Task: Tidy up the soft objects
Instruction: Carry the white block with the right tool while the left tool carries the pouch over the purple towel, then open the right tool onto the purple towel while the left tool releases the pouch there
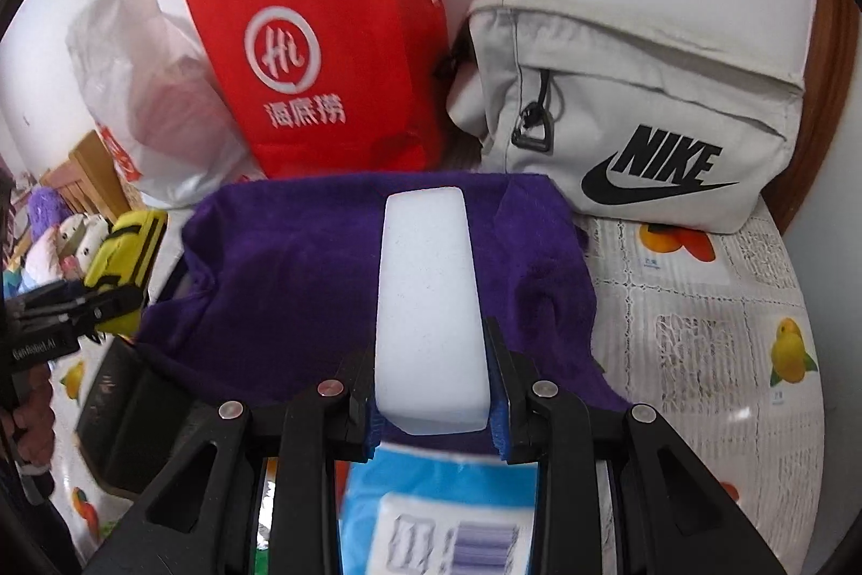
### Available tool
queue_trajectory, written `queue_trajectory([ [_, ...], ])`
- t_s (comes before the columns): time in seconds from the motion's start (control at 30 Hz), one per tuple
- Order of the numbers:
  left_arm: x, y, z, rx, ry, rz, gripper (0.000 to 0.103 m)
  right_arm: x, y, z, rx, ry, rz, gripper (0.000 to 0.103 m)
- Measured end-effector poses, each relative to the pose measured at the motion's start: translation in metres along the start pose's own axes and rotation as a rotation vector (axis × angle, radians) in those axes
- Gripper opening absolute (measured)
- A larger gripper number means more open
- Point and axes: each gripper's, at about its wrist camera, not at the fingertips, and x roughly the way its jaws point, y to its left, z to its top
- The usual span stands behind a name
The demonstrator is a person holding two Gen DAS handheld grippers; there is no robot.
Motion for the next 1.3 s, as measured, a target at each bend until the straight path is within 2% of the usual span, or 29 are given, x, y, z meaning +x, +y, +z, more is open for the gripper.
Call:
queue_trajectory([
  [0.3,0.045,-0.009,0.027,-0.004,0.059,0.01,0.063,0.042,-0.014,0.005,-0.007,0.094,0.016,0.031],
  [0.73,0.087,-0.01,0.039,-0.011,0.138,0.014,0.063,0.063,-0.02,0.009,-0.02,0.157,0.03,0.031],
  [0.9,0.089,-0.014,0.042,-0.001,0.146,-0.003,0.07,0.068,-0.016,0.01,-0.03,0.176,0.039,0.032],
  [0.97,0.09,-0.016,0.043,0.004,0.152,-0.004,0.072,0.066,-0.015,0.011,-0.034,0.171,0.039,0.037],
  [1.03,0.089,-0.018,0.043,0.01,0.152,-0.001,0.075,0.064,-0.012,0.012,-0.041,0.157,0.03,0.06],
  [1.1,0.09,-0.021,0.043,0.012,0.156,0.014,0.082,0.059,-0.009,0.013,-0.056,0.135,0.019,0.069],
  [1.3,0.07,-0.014,0.034,-0.005,0.144,0.03,0.082,0.041,-0.005,0.009,-0.063,0.102,-0.004,0.071],
])
